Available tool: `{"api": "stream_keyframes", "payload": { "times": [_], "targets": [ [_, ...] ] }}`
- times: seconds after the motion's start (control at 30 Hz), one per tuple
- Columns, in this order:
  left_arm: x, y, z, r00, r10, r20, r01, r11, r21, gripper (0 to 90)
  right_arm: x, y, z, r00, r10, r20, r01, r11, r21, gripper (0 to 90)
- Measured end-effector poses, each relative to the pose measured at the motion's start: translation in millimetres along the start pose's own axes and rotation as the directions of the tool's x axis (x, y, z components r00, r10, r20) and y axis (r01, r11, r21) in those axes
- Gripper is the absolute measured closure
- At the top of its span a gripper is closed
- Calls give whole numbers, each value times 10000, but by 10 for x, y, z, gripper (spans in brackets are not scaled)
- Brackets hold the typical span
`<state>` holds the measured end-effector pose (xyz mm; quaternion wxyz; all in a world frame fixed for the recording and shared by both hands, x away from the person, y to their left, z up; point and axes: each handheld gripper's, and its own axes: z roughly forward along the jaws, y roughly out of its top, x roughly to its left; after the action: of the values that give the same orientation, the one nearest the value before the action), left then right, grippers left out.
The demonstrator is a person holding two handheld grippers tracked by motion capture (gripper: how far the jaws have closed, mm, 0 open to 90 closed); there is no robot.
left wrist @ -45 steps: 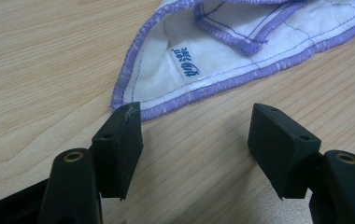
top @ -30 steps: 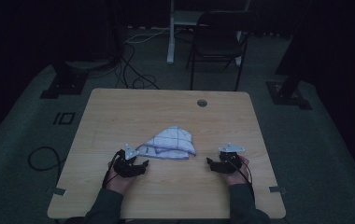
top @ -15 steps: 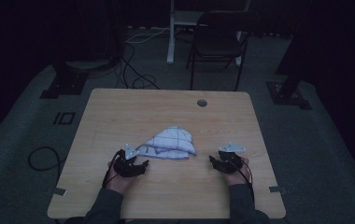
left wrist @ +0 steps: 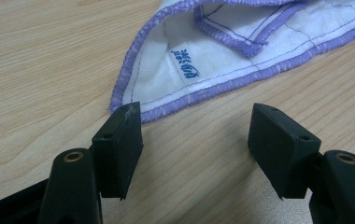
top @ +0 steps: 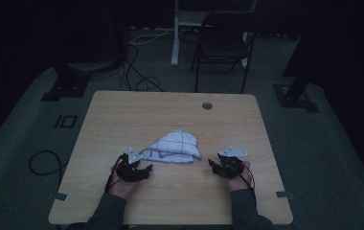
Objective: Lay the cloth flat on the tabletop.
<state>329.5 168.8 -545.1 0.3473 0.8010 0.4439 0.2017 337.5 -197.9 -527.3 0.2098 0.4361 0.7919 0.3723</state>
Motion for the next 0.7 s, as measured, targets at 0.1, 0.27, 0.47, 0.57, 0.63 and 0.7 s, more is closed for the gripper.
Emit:
{"api": "stream_keyframes", "payload": {
  "times": [0.1, 0.27, 0.47, 0.57, 0.63, 0.7],
  "targets": [
    [0, 0, 0, 10000, -4, -2, 4, 10000, 0, 360, 47, 24, 0, 9998, -159, -113, 158, 9998, -89, 535],
    [0, 0, 0, 10000, -1, -3, 1, 10000, 0, 360, 146, 55, 25, 9985, -439, -336, 437, 9990, -65, 581],
    [0, 0, 0, 10000, -4, -2, 4, 10000, -3, 360, 261, 102, 51, 9956, -807, -480, 798, 9966, -190, 595],
    [-2, 1, 0, 10000, -8, -15, 8, 10000, 4, 360, 292, 118, 62, 9947, -887, -523, 874, 9958, -261, 596],
    [-2, 2, 0, 10000, -6, -22, 7, 10000, 15, 360, 300, 121, 65, 9943, -927, -525, 914, 9955, -264, 596],
    [-3, 3, 1, 10000, -9, -22, 9, 10000, 17, 360, 316, 127, 69, 9942, -935, -529, 921, 9953, -286, 596]
  ]
}}
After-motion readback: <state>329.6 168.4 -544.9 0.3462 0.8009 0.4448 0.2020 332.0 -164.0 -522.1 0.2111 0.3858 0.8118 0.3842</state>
